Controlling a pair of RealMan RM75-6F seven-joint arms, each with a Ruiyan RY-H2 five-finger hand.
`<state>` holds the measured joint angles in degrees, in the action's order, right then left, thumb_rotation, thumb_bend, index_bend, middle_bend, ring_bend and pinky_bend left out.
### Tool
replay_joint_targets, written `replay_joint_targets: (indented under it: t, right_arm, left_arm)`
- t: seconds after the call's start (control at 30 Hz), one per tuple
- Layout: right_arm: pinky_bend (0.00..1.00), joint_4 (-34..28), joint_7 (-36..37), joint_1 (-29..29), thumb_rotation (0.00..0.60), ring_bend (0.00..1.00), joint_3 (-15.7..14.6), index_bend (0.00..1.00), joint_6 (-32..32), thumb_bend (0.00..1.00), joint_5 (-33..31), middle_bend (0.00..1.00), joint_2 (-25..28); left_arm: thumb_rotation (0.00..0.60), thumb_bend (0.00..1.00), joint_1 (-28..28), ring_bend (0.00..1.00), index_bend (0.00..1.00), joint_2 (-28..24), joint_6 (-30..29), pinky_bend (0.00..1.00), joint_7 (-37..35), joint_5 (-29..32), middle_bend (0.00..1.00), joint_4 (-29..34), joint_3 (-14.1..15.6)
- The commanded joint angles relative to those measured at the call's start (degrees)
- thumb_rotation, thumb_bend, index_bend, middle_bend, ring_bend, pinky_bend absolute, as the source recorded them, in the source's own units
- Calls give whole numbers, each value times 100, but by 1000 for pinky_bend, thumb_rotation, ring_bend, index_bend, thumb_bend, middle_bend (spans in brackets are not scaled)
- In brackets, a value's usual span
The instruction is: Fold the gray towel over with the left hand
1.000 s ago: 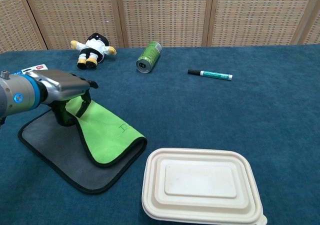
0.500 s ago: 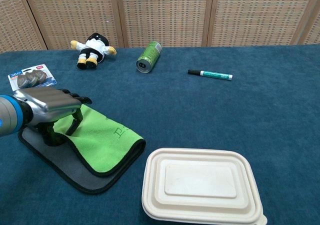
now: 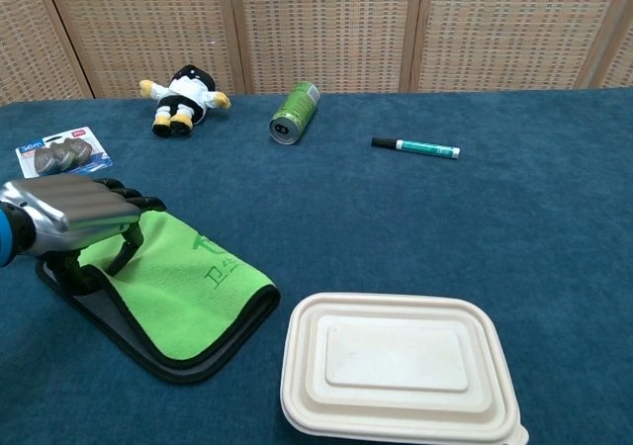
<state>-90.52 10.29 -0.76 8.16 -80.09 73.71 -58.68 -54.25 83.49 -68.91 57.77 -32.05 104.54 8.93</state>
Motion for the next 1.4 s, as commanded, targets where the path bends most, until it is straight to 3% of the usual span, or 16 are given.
replay_joint_targets:
  t: [0.03,1.1,1.17,1.23,1.3,1.33,1.4]
  right_arm:
    - [0,-3,-13,-2,600,0,0,0,-2,0,0,0,-4]
    - [0,-20,-60,-12,600,0,-12,0,5,0,-2,0,-14]
    - [0,-20,-62,-11,600,0,-13,0,1,0,-1,0,-14]
    - [0,-21,-52,-7,600,0,-14,0,-3,0,1,0,-12]
    - [0,-18,-49,-6,600,0,-10,0,-5,0,-4,0,-10]
    - [0,-18,-46,-6,600,0,-9,0,-6,0,-4,0,-9]
    - [0,-17,-43,-4,600,0,-11,0,-7,0,-2,0,-8]
  left_arm:
    - [600,421,36,0,642,-56,116,0,-50,-86,0,-6,12]
    - [600,421,242,0,639,-30,340,0,159,-292,0,-116,59]
    - [600,421,250,0,556,-38,375,0,146,-312,0,-114,60]
    - [600,421,252,0,262,-47,391,0,158,-315,0,-108,70]
    - [600,421,254,0,53,-69,418,0,166,-329,0,-93,83]
    - [600,421,255,0,3,-86,437,0,160,-332,0,-81,86]
    - [600,421,252,0,0,-168,520,0,106,-306,0,-5,79]
